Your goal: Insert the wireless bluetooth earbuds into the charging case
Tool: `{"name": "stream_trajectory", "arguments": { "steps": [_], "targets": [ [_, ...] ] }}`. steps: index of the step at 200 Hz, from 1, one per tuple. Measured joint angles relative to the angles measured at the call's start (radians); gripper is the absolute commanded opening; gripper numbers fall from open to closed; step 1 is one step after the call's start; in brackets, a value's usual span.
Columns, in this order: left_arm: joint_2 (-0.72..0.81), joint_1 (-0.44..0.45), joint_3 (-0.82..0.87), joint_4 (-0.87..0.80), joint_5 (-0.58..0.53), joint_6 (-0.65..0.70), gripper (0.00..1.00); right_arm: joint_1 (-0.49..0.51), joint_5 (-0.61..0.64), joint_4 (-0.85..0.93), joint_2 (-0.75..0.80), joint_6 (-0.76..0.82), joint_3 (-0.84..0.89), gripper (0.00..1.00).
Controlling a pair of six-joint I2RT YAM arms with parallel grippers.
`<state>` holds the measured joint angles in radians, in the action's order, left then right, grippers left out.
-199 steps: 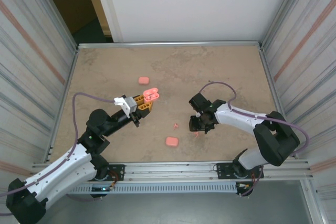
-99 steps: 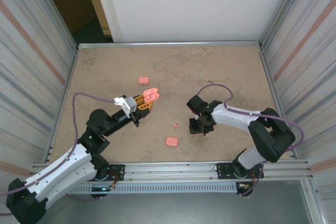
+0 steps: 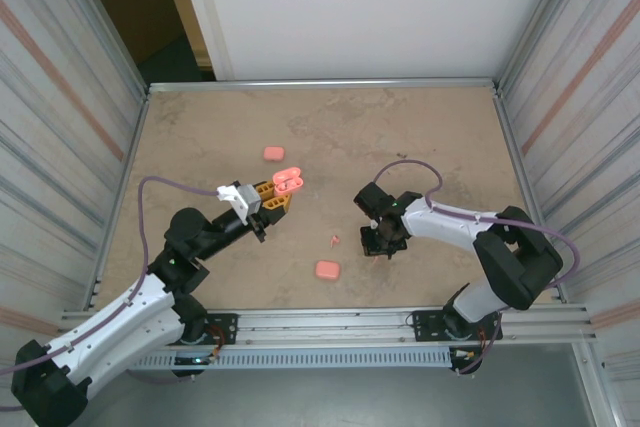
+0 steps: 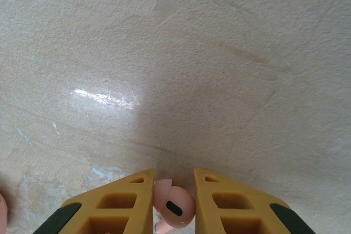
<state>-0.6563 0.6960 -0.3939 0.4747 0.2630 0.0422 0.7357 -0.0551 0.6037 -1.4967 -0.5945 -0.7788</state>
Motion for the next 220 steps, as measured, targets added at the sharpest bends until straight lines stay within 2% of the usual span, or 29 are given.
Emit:
{"name": "stream_trajectory", "arguments": {
  "steps": [113,155,220],
  "targets": [
    [-0.145,0.000,0.031,0.054,-0.003,-0.013,0.00,0.005,0.044,0.030,0.185,0.073,-0.032,0.20],
    [-0.159,0.000,0.031,0.055,-0.003,-0.016,0.00,-0.005,0.050,0.041,0.186,0.083,-0.034,0.26],
    [-0.146,0.000,0.031,0.053,-0.003,-0.015,0.00,-0.089,-0.023,-0.001,0.125,0.080,0.033,0.37]
  ]
}}
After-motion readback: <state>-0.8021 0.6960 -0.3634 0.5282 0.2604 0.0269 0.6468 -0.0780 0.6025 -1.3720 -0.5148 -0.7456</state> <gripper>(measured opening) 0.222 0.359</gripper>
